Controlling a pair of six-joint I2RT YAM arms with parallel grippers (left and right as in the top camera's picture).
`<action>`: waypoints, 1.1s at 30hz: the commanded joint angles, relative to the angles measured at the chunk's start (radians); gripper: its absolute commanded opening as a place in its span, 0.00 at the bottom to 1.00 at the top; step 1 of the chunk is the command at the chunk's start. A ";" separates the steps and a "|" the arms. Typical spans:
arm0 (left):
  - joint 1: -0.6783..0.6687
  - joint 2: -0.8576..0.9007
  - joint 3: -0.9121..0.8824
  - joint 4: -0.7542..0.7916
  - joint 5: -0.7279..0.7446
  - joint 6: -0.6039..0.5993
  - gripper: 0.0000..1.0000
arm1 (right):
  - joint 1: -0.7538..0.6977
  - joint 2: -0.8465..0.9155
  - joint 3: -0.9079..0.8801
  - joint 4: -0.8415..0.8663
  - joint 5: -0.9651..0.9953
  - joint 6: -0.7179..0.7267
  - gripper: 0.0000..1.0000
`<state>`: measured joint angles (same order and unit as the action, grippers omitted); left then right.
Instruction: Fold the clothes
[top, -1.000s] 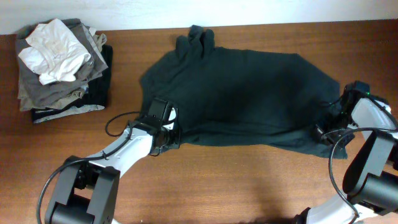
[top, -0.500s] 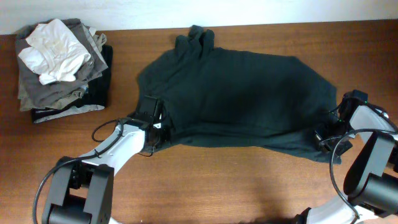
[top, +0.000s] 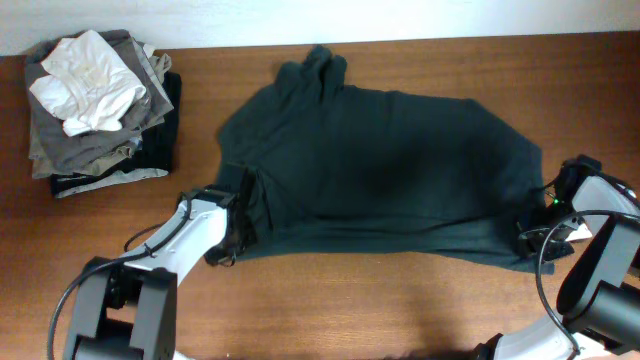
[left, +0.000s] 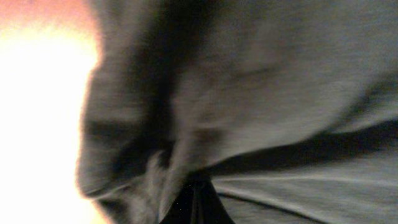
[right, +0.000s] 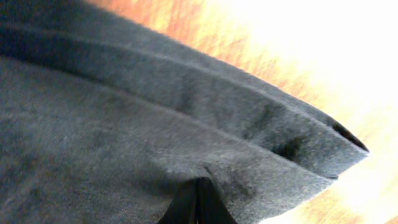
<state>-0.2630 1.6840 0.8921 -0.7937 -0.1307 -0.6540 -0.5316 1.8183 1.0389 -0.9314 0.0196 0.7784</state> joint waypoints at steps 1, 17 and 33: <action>0.010 -0.155 -0.026 -0.077 -0.031 -0.060 0.01 | -0.051 0.014 -0.008 -0.015 0.098 0.024 0.04; 0.008 -0.481 0.005 0.024 0.298 0.019 0.57 | -0.051 -0.210 0.179 -0.213 -0.161 -0.257 0.77; -0.079 -0.071 0.007 0.263 0.509 -0.012 0.72 | 0.106 -0.216 0.179 -0.227 -0.207 -0.330 0.94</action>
<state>-0.3412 1.5917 0.8818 -0.5331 0.3351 -0.6559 -0.4465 1.6073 1.2091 -1.1629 -0.2111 0.4591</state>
